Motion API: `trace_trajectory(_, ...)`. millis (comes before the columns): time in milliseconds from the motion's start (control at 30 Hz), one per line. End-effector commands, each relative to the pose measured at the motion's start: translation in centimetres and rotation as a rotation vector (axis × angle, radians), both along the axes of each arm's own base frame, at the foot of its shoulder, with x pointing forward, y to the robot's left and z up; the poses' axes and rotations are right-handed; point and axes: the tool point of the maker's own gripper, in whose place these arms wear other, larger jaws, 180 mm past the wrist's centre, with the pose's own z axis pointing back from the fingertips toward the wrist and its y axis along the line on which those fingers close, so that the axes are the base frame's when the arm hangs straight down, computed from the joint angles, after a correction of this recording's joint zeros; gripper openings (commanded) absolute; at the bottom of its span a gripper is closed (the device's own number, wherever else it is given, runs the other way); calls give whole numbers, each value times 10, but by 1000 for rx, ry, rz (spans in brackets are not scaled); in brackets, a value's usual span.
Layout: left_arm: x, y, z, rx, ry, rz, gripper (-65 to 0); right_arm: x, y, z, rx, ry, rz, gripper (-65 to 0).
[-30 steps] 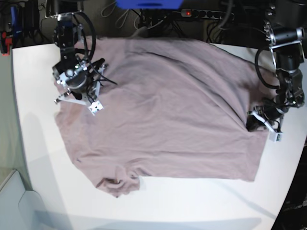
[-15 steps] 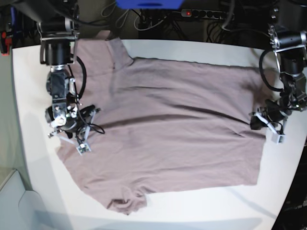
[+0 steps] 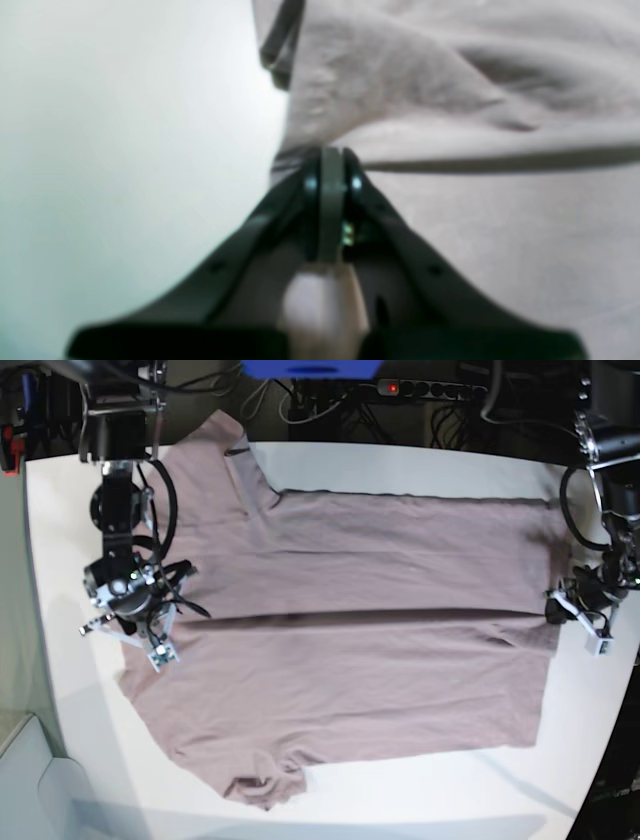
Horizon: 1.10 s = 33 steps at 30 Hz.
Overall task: Layout the t-shirt on the table in an organized manner, then fold the t-shirt properly
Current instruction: 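Pull the shirt shoulders apart with both grippers to spread it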
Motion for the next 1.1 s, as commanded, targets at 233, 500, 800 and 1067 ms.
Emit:
trace_trajectory(233,-27,15,11,-38,60,23,-650,-47,6,24,-33,-51,25,-650)
trace_trajectory(500,-64,-7,18,-26,66,-52,-650,-94,18,-12,9,66,24,-650)
trace_trajectory(800,-91,13,29,-11,52,21,-650,-102,20,-19,16,83,31,-650)
trace_trajectory(1067,-95,29,55,48,22,28,-650,-103,23,-38,40,110,41,-650)
